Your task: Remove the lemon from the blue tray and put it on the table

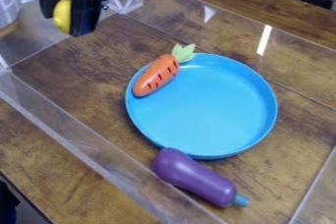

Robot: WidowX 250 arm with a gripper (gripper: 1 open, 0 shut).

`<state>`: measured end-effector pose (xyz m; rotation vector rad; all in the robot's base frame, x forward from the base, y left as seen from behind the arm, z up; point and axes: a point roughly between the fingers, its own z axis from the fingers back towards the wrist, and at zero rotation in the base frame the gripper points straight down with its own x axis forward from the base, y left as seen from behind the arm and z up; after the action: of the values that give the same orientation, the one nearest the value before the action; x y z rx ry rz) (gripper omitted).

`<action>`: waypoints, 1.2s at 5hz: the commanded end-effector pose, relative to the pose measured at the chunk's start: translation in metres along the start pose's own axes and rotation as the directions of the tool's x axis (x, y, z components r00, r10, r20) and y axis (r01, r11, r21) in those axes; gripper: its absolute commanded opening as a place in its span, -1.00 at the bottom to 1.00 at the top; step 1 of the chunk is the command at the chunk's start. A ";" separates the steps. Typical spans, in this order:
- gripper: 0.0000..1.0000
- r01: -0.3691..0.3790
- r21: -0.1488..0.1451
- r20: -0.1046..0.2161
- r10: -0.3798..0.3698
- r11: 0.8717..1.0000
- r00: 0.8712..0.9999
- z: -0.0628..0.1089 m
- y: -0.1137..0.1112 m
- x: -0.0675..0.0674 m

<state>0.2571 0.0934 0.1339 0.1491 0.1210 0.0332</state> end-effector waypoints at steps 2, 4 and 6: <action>-1.00 -0.039 0.022 0.040 0.038 0.999 0.998 0.000 -0.010 -0.003; -1.00 -0.051 0.030 0.032 0.050 0.998 0.998 -0.012 -0.009 0.002; -1.00 -0.080 0.029 0.022 0.079 0.996 0.997 -0.011 -0.011 0.008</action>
<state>0.2547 0.0842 0.1076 0.1742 0.1450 0.1120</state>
